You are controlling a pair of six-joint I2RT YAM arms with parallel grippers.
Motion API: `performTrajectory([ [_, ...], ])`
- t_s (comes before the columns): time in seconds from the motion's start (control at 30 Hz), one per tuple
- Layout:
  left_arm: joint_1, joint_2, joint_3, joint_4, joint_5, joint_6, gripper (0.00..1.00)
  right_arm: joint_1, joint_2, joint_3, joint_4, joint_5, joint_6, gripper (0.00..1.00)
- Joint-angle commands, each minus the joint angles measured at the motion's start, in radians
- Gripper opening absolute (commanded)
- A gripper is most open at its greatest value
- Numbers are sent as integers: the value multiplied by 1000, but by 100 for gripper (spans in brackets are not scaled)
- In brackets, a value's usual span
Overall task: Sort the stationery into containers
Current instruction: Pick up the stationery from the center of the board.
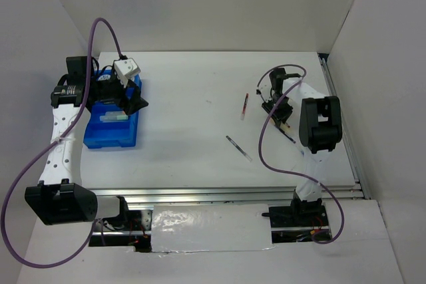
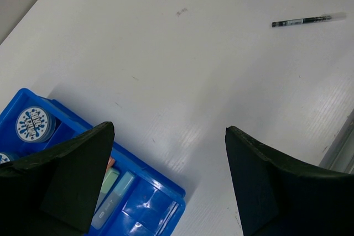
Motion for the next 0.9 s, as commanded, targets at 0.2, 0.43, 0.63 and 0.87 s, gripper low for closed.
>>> performTrajectory([
  [0.2, -6, -18, -11, 17, 54, 16, 94, 31, 18, 45, 10, -30, 0, 37],
  [0.43, -6, -18, -6, 15, 54, 16, 94, 24, 47, 53, 22, 0, 6, 42],
  [0.63, -6, -15, -6, 17, 57, 17, 94, 25, 53, 53, 18, 5, 7, 48],
  [0.87, -6, -7, 1, 29, 67, -15, 94, 34, 51, 48, 13, -3, 6, 45],
])
